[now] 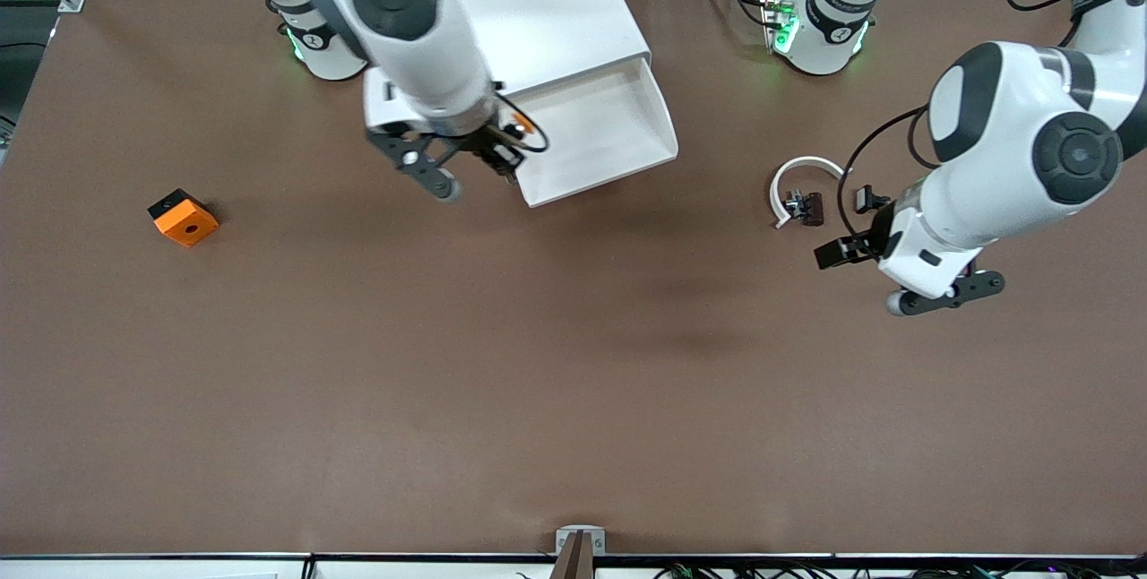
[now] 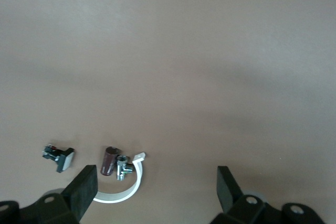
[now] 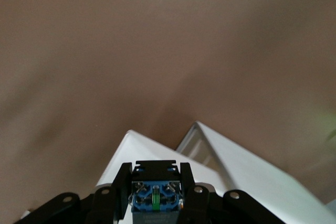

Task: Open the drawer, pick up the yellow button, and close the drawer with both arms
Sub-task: 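Lift the button out with the right gripper while the left gripper returns, then push the drawer shut with the left gripper while the right gripper moves away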

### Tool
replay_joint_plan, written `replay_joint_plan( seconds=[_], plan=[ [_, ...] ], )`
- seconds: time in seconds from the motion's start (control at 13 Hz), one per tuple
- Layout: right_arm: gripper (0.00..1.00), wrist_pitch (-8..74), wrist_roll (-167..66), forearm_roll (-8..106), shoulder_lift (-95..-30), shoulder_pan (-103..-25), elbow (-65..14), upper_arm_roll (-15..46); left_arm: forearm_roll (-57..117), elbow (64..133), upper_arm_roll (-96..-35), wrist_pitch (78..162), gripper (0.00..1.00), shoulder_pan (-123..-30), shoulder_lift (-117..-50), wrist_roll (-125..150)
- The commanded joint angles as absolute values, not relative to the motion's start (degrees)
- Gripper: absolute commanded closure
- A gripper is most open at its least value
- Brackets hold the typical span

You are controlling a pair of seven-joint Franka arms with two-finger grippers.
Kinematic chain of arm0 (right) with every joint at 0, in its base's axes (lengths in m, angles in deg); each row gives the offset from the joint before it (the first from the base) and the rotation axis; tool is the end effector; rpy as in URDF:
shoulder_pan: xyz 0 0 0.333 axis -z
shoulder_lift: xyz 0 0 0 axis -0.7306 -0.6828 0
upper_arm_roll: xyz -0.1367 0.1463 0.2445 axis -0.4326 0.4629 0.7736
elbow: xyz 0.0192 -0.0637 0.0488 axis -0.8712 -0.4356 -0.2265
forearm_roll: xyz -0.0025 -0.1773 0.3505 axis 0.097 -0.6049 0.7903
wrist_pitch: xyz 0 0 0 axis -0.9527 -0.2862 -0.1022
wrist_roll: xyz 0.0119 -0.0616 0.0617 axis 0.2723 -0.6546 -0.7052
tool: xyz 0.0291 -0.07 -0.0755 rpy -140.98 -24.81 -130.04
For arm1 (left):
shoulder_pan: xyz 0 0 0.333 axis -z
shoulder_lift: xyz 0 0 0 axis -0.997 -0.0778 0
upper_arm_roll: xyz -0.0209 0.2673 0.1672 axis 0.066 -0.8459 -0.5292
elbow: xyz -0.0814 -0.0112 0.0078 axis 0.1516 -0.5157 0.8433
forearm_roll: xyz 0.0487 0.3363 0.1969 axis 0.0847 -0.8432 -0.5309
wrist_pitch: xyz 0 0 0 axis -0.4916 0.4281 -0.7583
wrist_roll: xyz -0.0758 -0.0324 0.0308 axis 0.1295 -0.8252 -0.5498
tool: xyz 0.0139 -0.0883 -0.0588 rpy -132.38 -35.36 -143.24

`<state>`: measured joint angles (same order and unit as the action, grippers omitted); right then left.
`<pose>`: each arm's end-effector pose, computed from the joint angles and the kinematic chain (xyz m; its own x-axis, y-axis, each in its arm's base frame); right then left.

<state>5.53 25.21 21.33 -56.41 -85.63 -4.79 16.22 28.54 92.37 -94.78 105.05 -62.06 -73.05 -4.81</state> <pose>0.5126 0.3757 0.5434 0.7856 -0.5950 -0.1698 -0.5920 -0.8026 0.0733 0.6077 -0.1554 0.4604 0.9652 0.2272 -0.1291 0.2326 -0.9722 0.0279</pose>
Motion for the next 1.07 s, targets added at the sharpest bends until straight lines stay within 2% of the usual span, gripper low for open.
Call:
replay_joint_plan(
  seconds=[0.0,0.31,0.54,1.0],
  plan=[
    [0.88,3.10,15.43,22.03,-54.79,-80.53,-6.36,16.99,27.05,95.06,-91.55,108.25,0.00,-61.81,-71.67,-9.22],
    [0.86,2.12,-2.65,21.94,-53.21,-71.84,-9.25,16.90,27.05,98.93,-85.13,114.93,0.00,-61.37,-72.72,-17.92],
    [0.86,3.78,-20.59,20.63,-53.12,-63.75,-12.24,16.90,27.05,99.37,-83.80,117.83,0.00,-56.73,-74.92,-28.46],
    [0.86,19.41,-36.78,13.42,-53.56,-56.88,-24.27,16.90,27.14,99.37,-83.62,118.37,0.00,-46.80,-78.26,-38.67]
  ],
)
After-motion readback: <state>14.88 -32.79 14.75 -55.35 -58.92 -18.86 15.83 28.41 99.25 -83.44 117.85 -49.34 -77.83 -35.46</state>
